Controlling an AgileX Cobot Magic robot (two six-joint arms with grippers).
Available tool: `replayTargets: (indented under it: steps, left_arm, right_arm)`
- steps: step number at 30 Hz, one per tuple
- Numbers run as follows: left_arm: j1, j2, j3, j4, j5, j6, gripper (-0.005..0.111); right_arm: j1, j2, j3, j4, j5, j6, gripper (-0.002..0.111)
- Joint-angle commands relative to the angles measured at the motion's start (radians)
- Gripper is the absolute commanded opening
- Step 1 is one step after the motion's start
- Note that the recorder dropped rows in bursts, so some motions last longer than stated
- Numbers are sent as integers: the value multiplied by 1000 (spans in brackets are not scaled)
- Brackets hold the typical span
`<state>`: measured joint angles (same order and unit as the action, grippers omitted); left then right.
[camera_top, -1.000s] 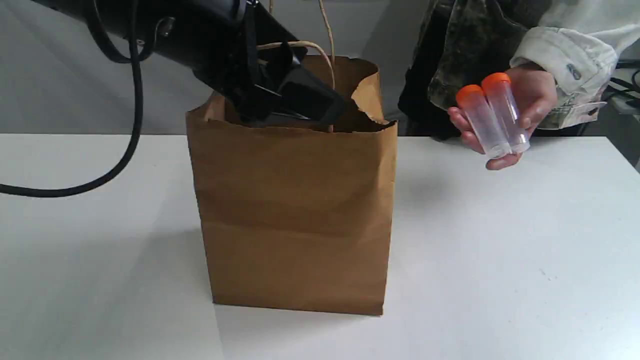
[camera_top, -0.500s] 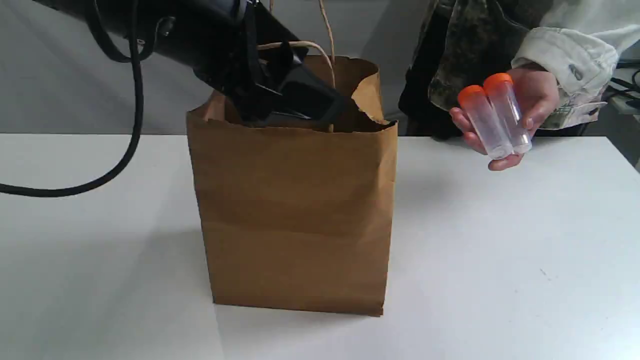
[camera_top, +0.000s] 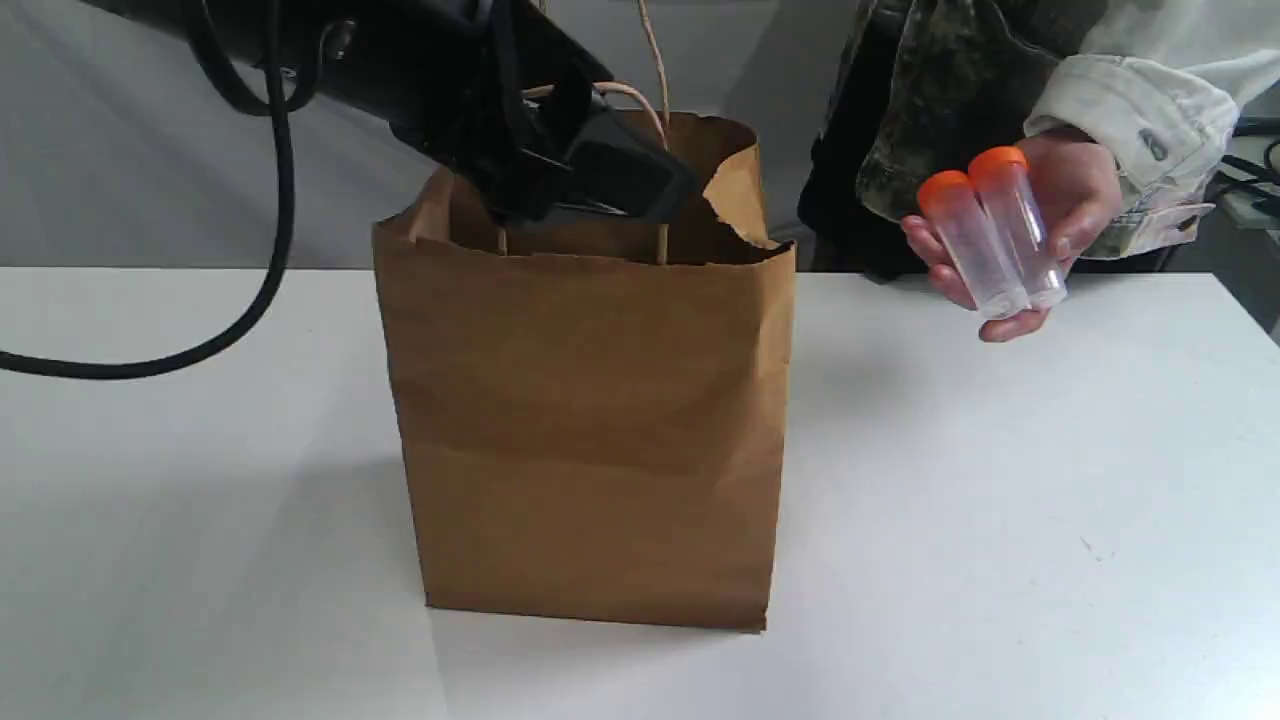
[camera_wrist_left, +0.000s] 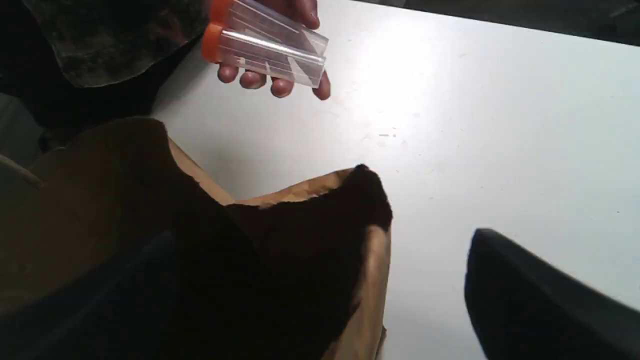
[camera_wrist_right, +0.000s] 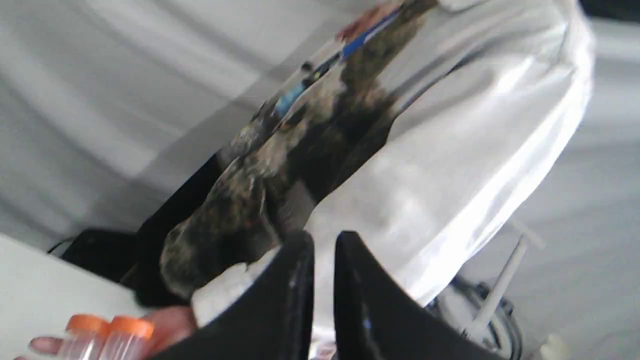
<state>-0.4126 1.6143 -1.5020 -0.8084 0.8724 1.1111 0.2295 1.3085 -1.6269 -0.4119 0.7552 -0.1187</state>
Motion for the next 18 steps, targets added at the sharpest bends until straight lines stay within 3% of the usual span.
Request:
replayTargets:
  steps: [1, 4, 12, 15, 18]
  left_arm:
    - [-6, -1, 0, -19, -12, -3, 79]
    - [-6, -1, 0, -19, -17, -3, 79]
    - [-6, -1, 0, -86, -31, -7, 79]
    - [-6, -1, 0, -122, -42, -5, 79]
    - [-6, -1, -1, -127, -55, -5, 79]
  right_arm:
    - [-7, 85, -121, 137, 133, -87, 8]
    - [-63, 174, -234, 360, 230, -211, 8]
    - [-396, 497, -388, 1280, 466, -418, 23]
    - [-422, 597, -388, 1527, 466, -461, 35]
    - [-388, 647, -388, 1563, 466, -583, 48]
